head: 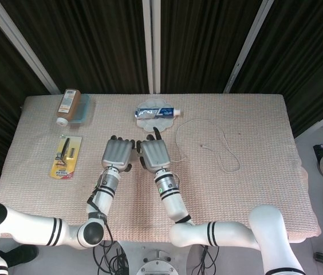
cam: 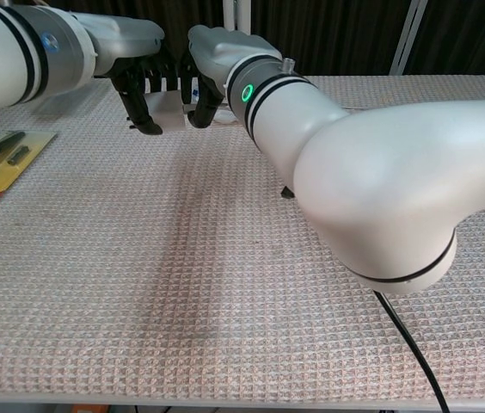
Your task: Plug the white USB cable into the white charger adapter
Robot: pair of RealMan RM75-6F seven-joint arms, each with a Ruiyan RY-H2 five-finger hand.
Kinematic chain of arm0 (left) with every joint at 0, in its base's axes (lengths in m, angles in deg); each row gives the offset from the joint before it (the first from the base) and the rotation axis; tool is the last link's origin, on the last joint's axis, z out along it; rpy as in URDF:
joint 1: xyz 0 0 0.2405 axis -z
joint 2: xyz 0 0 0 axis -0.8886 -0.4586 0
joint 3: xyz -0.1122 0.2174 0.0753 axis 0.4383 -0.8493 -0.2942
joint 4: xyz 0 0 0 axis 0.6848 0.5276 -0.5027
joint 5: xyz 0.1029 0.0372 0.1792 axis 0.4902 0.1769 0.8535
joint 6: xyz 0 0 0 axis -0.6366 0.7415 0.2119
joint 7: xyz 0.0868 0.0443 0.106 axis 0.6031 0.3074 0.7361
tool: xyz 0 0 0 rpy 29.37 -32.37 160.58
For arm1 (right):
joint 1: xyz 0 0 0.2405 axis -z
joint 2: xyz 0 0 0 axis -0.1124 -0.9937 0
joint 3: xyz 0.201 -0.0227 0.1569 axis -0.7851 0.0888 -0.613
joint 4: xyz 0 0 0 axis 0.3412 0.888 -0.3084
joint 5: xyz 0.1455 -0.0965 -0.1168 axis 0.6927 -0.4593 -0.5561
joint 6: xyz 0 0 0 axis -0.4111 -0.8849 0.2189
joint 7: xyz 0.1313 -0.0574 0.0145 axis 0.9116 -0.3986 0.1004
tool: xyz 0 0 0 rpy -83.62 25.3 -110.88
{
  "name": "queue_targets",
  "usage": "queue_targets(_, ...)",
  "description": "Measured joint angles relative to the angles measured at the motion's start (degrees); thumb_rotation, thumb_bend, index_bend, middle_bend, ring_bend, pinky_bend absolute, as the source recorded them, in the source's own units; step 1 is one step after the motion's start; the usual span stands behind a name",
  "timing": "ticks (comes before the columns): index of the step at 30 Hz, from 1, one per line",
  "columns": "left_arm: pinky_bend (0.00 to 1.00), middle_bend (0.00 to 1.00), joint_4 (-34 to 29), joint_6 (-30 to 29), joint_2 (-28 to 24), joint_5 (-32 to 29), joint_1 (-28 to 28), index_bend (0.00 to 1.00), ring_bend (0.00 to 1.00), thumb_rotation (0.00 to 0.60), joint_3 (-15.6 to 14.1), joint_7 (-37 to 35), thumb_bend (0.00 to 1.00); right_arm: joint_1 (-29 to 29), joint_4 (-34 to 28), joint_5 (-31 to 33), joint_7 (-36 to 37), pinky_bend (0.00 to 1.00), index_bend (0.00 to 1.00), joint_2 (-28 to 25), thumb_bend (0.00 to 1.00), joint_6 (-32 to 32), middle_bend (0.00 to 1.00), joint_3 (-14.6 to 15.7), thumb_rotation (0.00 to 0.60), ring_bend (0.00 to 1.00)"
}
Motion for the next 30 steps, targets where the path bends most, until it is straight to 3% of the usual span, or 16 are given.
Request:
queue_targets(3,0.22,0.50,-0.05,-0.10,-0.16,0.13,-0.05,0.50,0.30,0.600,-0.12,-0.24,0.26,0.33,-0.07,-0.34,0.19,0.00,0.54,-0.08,0.31,0.15,0.53,0.11,0.600,0.25)
queue_targets(6,0.22,0.50,-0.23,-0.14,-0.48,0.34,-0.24,0.50,0.30,0.600,-0.35,-0.60,0.26,0.87,-0.60,-0.54,0.18,0.00,0.44,-0.57,0.21,0.10,0.52,0.27,0.600,0.24)
queue_targets(10,0.22,0.50,-0.33,-0.03,-0.81,0.58,-0.43,0.50,0.30,0.600,-0.69,-0.97,0.26,1.72,-1.38,-0.88,0.15,0.00,0.39,-1.40,0.16,-0.15,0.51,0.52,0.600,0.24)
queue_targets(16,0.22,0.50,-0.39,0.08,-1.04,0.83,-0.53,0.50,0.30,0.600,-1.06,-1.28,0.26,2.60,-1.97,-1.09,0.40,0.00,0.40,-2.10,0.17,-0.10,0.51,0.68,0.600,0.24)
queue_targets(22,0.22,0.50,-0.59,-0.13,-1.31,1.05,-0.60,0.50,0.30,0.600,-1.32,-1.40,0.26,3.15,-1.98,-1.02,0.62,0.00,0.50,-2.28,0.29,0.15,0.51,0.76,0.600,0.24)
queue_targets(30,0.22,0.50,-0.30,-0.26,-1.21,0.74,-0.45,0.50,0.30,0.600,-1.37,-1.31,0.26,3.24,-1.66,-1.25,0.79,0.00,0.56,-1.83,0.33,0.19,0.52,0.58,0.600,0.25)
